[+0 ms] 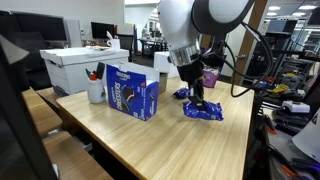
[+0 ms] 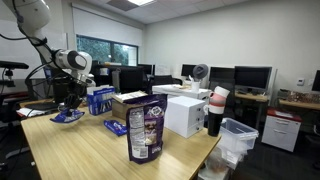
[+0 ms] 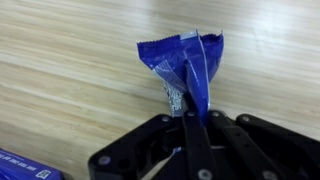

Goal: Pick up the blue oreo cakesters from the table and place them in the blue box one by one

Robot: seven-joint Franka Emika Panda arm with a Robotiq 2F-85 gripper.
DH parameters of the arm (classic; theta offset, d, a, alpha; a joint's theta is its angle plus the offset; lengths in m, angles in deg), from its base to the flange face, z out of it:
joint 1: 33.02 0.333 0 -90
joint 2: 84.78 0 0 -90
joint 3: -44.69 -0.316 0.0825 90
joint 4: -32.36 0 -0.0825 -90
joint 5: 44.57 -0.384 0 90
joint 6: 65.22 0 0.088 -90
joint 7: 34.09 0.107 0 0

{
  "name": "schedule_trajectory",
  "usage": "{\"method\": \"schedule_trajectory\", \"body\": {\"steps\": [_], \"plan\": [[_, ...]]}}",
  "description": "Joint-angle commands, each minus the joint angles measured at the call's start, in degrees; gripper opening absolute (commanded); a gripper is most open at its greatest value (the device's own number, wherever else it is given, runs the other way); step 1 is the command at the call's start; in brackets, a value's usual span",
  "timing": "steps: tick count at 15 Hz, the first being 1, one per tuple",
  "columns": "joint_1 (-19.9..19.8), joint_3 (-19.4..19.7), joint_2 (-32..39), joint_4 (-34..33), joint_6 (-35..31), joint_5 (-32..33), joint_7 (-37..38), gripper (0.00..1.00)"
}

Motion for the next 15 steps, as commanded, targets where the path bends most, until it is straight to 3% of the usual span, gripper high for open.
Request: {"method": "schedule_trajectory", "body": {"steps": [1,8,15], "plan": [[-0.2,-0.5,-5.5,0.5,4.0,-0.4,0.1,0.05],[-2.0,0.3,-11.0,-3.2,4.4,1.0,-0.7,0.05],[-2.4,-0.1,-9.5,-10.8,4.3,2.1,-0.5,0.05]]}}
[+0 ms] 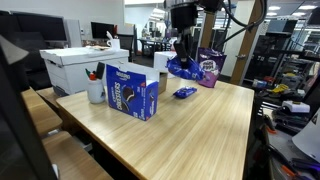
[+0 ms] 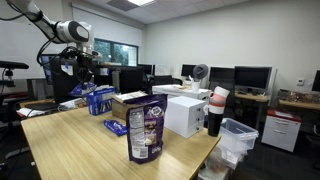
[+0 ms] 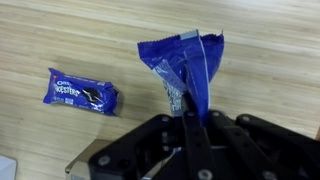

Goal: Pick up the blue oreo cakesters from the table and place them in the blue box one by one

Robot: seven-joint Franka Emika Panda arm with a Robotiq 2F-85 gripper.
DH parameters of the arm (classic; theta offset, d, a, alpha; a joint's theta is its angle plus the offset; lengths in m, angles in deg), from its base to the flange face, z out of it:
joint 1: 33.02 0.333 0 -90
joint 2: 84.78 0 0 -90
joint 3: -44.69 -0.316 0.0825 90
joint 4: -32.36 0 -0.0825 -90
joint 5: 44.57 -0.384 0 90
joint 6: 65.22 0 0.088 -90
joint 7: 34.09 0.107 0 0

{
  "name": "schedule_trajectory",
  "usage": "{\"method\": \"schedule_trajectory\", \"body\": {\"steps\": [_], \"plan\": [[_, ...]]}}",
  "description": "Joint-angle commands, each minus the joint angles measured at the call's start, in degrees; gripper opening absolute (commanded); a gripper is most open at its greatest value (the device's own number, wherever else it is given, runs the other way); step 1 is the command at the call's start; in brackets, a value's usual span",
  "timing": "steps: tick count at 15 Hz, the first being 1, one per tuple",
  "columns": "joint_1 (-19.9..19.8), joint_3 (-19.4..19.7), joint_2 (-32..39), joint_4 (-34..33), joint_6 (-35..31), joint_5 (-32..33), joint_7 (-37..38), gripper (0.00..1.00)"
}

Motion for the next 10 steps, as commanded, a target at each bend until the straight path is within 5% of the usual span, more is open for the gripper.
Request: {"method": "schedule_trajectory", "body": {"steps": [1,10], "plan": [[0.0,-1.1,1.5,-3.6,1.0,1.5,-0.4,0.05],[3.4,-3.6,5.3,-10.2,0.6,6.2,1.6,0.05]]}}
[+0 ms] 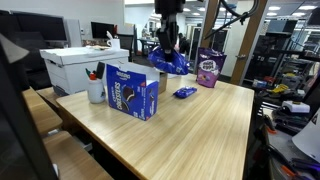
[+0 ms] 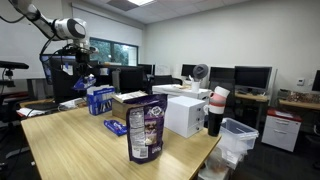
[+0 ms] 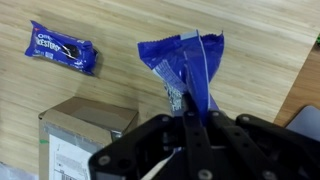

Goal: Pick up the blue oreo cakesters from the table and place them in the blue box one by one

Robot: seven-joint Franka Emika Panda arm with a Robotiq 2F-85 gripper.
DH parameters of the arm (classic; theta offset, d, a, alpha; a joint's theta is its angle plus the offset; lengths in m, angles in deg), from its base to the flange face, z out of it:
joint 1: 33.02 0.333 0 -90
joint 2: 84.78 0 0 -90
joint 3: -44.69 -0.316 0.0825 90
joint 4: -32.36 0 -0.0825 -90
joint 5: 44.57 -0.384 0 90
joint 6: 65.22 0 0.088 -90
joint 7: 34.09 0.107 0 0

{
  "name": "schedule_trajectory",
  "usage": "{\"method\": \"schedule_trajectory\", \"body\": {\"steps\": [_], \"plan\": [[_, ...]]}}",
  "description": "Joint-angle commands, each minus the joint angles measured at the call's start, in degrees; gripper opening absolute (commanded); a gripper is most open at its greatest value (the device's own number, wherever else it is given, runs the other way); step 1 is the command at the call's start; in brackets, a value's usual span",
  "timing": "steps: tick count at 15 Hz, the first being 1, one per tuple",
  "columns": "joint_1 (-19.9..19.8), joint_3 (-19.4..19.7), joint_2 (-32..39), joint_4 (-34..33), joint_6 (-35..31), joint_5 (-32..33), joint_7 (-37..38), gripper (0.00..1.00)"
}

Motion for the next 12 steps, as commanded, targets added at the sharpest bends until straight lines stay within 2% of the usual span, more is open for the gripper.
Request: {"method": "schedule_trajectory", "body": {"steps": [1,6,12], "plan": [[0.9,-0.5,1.4,-2.4,0.6,3.1,1.4,0.04],[1.9,-0.4,4.7,-6.8,1.0,5.6,1.7,0.05],[2.7,0.0,8.8,-11.5,1.5,5.2,1.4,0.04]]}}
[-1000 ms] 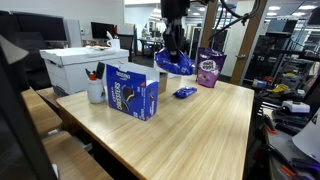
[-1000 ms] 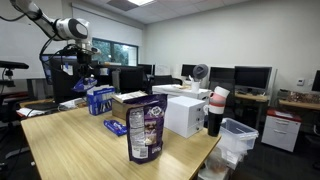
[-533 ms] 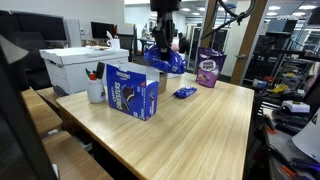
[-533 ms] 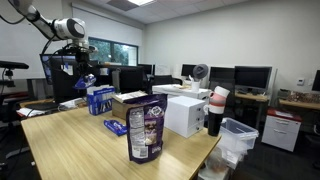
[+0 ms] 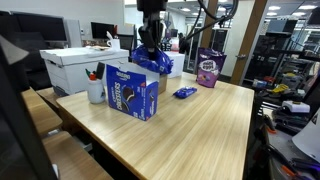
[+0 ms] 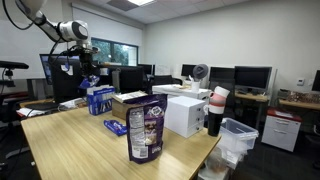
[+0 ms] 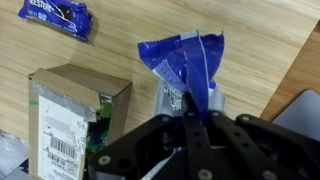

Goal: Pick up the blue oreo cakesters from the table and place them in the blue box one by one

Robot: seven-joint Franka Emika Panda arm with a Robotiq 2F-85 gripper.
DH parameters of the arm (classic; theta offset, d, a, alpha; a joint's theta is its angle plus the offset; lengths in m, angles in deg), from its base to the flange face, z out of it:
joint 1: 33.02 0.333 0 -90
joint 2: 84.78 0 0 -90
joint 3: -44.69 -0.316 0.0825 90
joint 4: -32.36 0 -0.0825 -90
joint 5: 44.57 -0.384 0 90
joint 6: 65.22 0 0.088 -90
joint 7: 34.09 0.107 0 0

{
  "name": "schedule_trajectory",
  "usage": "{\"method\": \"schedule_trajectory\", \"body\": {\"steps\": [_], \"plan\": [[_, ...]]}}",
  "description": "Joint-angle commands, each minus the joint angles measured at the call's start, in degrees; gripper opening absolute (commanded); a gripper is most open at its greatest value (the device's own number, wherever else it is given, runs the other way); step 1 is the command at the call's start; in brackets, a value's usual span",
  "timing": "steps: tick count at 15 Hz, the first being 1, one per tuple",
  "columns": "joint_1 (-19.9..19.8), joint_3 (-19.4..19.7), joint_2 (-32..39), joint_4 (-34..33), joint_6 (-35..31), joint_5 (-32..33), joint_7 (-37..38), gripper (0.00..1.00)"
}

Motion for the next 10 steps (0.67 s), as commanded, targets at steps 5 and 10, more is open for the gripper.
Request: {"method": "schedule_trajectory", "body": {"steps": [5,10], "plan": [[1.8,1.2,4.3,-5.2,1.5,0.8,1.5,0.04],[2.1,2.0,5.9,-6.5,-0.2,0.2,1.8,0.04]]}}
